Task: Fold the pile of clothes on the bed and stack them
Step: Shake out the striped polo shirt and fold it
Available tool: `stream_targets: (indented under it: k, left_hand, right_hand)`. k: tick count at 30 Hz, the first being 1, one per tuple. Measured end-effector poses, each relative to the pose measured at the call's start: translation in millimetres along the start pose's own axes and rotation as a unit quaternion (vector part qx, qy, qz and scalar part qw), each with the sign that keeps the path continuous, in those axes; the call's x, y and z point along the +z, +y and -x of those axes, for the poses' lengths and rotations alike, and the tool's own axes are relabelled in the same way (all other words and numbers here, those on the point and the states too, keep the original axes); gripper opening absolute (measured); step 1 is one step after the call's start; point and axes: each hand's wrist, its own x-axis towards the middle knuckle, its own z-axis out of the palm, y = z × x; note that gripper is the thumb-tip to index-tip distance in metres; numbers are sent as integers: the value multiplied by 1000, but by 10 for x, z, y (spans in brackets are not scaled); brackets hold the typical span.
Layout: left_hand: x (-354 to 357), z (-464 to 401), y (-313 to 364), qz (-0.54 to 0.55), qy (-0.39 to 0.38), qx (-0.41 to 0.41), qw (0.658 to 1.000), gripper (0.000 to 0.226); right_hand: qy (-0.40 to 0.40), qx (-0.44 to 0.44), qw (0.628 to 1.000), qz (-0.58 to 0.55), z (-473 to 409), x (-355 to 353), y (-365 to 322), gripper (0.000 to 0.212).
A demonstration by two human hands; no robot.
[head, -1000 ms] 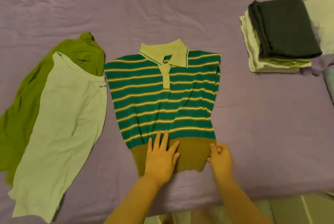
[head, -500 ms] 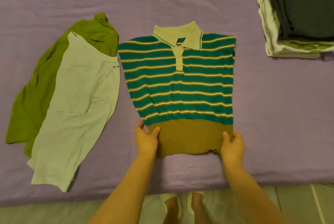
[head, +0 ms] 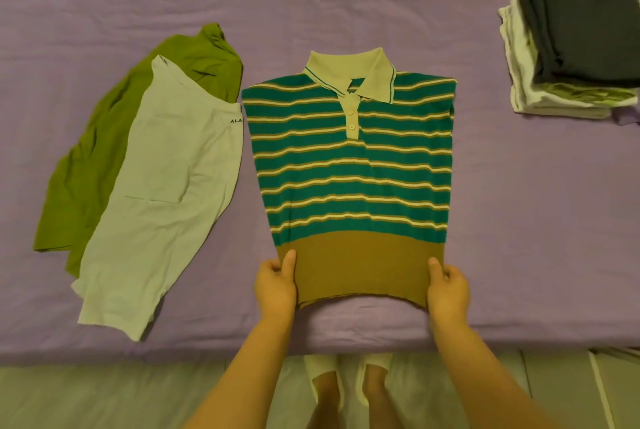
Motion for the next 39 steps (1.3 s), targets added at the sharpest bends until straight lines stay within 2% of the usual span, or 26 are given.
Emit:
stream_targets:
  k: [2, 4, 7, 13, 18, 20, 25, 31, 34, 36, 39]
  left_hand:
    - [6, 56, 19, 18, -54, -22, 998, 41]
    - [-16, 111, 102, 80, -99, -51, 991, 27]
    - [-53, 180, 288, 157, -126, -58, 978, 13]
    - [-60, 140, 741, 199, -107, -38, 973, 17]
    - [64, -123, 1194, 300, -140, -73, 941, 14]
    - [165, -283, 1380, 344, -127, -102, 925, 12]
    - [442, -706, 1935, 453, -70, -188, 869, 7]
    - [738, -1209, 2506, 510, -62, -190, 837, 18]
    - [803, -1461, 2718, 516, -65, -179, 835, 14]
    - [870, -1618, 2854, 505, -70, -165, 844, 13]
    - [995, -1792, 2972, 496, -80, -124, 856, 46]
  right_hand:
    - [-18, 37, 998, -46, 35, -14, -45, 30]
    - [-52, 82, 988, -123, 74, -41, -164, 20]
    - [-113, 131, 952, -253, 119, -119, -426, 7]
    - [-146, 125, 936, -294, -20, -175, -984, 5]
    - [-180, 142, 907, -354, -366, -111, -1384, 5]
    - [-196, 168, 897, -359, -572, -53, -1548, 5]
    - [-209, 230, 862, -401, -1110, 131, -2039, 9]
    - [-244, 205, 850, -419, -1607, 374, -2591, 26]
    - [-256, 226, 839, -424, -1825, 518, -2817, 19]
    - [-259, 233, 829, -438, -1959, 600, -2932, 26]
    - [-274, 187, 827, -453, -2103, 708, -3033, 49]
